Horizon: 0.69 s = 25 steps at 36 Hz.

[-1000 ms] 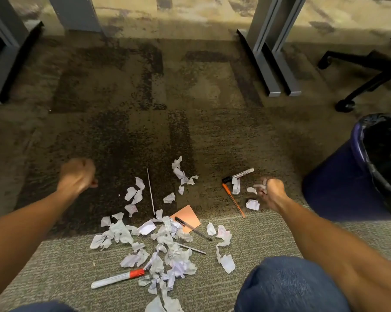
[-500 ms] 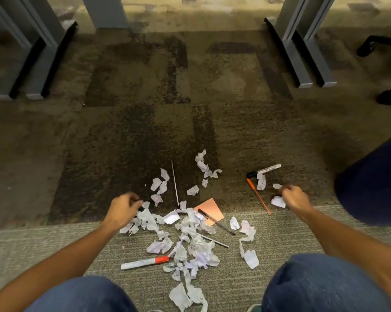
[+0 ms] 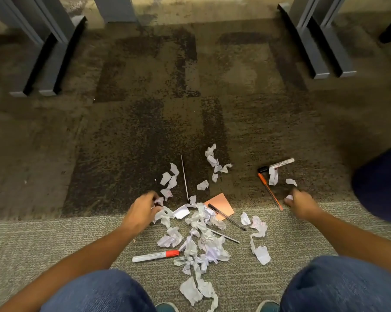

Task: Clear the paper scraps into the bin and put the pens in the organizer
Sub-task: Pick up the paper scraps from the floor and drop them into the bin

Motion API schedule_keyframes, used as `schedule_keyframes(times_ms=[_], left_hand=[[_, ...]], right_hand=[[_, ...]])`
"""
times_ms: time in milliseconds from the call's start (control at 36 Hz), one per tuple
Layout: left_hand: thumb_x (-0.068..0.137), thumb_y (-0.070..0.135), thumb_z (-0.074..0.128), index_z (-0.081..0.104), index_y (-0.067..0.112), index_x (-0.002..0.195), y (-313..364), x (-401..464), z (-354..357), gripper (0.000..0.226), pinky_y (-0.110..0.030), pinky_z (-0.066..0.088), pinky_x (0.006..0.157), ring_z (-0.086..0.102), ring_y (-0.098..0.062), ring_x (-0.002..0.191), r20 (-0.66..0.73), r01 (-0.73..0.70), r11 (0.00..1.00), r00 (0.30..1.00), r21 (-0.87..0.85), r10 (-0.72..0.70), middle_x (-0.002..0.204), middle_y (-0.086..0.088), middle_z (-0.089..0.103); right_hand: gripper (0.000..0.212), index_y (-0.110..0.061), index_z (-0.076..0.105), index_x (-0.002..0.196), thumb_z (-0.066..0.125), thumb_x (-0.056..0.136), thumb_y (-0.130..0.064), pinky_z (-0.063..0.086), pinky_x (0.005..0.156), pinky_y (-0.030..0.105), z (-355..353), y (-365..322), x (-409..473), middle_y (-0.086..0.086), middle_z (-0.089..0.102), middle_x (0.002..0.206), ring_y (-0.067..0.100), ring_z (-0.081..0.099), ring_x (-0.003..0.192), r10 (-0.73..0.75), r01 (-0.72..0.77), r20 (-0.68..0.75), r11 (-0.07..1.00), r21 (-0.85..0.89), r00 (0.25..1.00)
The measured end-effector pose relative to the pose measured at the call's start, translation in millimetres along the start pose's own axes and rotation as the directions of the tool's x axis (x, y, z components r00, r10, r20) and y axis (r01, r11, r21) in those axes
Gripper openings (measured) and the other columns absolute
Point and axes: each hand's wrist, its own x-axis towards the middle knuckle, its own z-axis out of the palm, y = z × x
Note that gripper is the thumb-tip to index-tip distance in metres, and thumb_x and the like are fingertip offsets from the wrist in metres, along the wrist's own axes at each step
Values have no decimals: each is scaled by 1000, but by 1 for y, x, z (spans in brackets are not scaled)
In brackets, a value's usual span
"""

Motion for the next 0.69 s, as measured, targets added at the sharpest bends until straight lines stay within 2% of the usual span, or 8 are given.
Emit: schedule_keyframes(times_ms=[83,139,250,333,417,472,583,694], left_hand=[[84,36,72,43,23,119,6,5,-2,47,-37,51,71,61,-23,84,-39,65,998,997,-25,-66,94,-2,59],[84,34,72,48,21,122,7,11,-3,47,-39,52,74,63,-29,89,-22,78,997,997,-5,-78,98,-9,63],[87,30,67,63,17,101,6,19,-4,19,-37,52,71,64,-29,83,-13,98,995,995,-3,-98,93,-11,64],[88,25,58,60,11,87,9,20,-7,14,-35,48,63,61,-30,73,-107,77,997,991,-24,-80,80,-9,62],[90,20,50,50,10,85,11,24,-18,11,-36,44,52,58,-27,57,-137,81,993,986,-84,-92,66,-9,59],[93,15,47,46,9,91,16,31,-30,6,-36,45,49,60,-25,56,-130,53,992,989,-114,-68,69,-10,61],[84,-6,50,52,6,95,32,47,-55,17,-33,48,65,62,-25,77,-28,43,993,999,-107,-47,82,-7,63],[75,-15,45,63,10,75,50,58,-65,31,-24,37,56,56,-18,73,-15,66,990,998,-127,-69,77,-3,60]], right_hand=[[27,3,51,111,51,100,-21,43,78,39,-1,0,-3,30,58,114,42,57,107,-5,6,-35,1000,28,999],[25,3,48,110,48,102,-20,42,77,39,-4,1,-5,30,59,114,42,57,107,-4,6,-43,999,52,999],[15,-7,35,102,48,99,-13,44,72,39,-13,3,-14,29,60,106,40,58,91,-10,17,-59,993,114,998],[23,-11,31,106,49,94,-4,45,71,39,-19,4,-23,27,58,102,37,54,83,3,8,-80,991,135,997],[31,-6,37,124,48,95,-3,44,72,36,-21,-1,-22,25,58,105,35,56,86,17,-2,-83,984,176,996],[33,-3,49,129,48,96,-4,44,77,34,-25,-3,-20,27,61,116,39,59,100,27,-1,-117,976,219,993],[32,-6,63,120,44,94,-3,47,76,33,-37,-11,-15,25,63,118,37,59,104,139,-60,-181,922,382,974],[28,-3,62,114,43,93,-5,43,82,34,-45,-15,-8,27,61,120,41,55,113,300,-120,-258,833,540,918]])
